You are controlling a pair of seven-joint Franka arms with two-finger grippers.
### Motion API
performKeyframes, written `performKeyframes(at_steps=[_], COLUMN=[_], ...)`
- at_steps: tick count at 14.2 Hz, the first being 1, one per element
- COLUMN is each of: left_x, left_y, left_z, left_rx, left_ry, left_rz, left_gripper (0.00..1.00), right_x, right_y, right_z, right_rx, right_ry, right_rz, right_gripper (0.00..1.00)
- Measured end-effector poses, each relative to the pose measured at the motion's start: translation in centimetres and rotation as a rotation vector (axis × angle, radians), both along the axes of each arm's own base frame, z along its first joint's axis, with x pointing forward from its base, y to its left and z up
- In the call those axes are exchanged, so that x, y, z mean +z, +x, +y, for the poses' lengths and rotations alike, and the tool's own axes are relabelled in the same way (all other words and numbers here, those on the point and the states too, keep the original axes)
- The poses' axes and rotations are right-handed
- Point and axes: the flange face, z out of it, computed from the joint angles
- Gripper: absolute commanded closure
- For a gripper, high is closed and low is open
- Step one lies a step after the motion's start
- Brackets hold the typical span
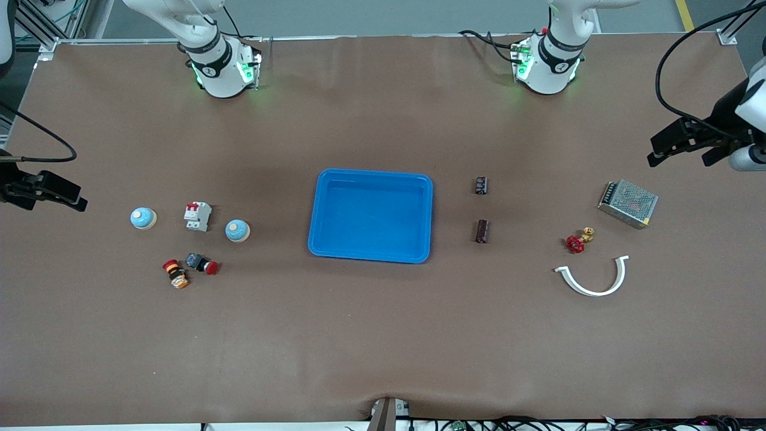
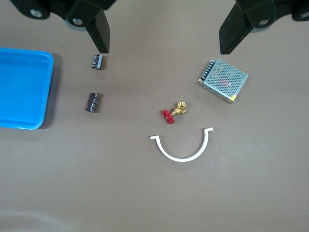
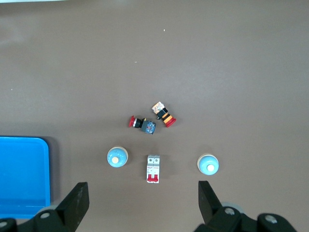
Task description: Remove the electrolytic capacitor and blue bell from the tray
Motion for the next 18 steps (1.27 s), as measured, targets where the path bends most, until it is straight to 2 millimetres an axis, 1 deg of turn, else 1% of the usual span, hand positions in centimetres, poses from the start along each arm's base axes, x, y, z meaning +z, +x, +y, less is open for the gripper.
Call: performKeyframes(at_steps=[3,6,8,10,12,16,18], left_x=[0.2,1.1,1.5,1.5,1.1,0.4,0.2], left_y=[0.4,0.8,1.0,1.2,1.4,1.8,1.9], left_z=[1.7,2.1,1.9,1.6,1.2,-0.2,-0.3], left_rx=[-0.067,-0.055,-0.028,-0.023,-0.03,-0.063,-0.065], left_ry=[0.005,0.005,0.003,0.002,0.003,0.055,0.058], left_rz=[-0.009,-0.042,-0.062,-0.068,-0.064,-0.056,-0.052], left_gripper=[0.0,0.0,0.0,0.0,0.0,0.0,0.0], right_x=[0.0,-0.1,-0.2,-0.3,-0.4,-0.4,-0.4], right_y=[0.0,0.0,0.1,0.1,0.1,0.1,0.2], right_z=[0.0,0.2,0.6,0.9,0.9,0.9,0.9], right_rx=[0.007,0.011,0.019,0.026,0.027,0.026,0.026], right_ry=[-0.028,-0.029,-0.035,-0.047,-0.048,-0.048,-0.048], right_rz=[0.001,0.002,0.004,0.007,0.008,0.008,0.008], right_gripper=[0.0,0.0,0.0,0.0,0.0,0.0,0.0])
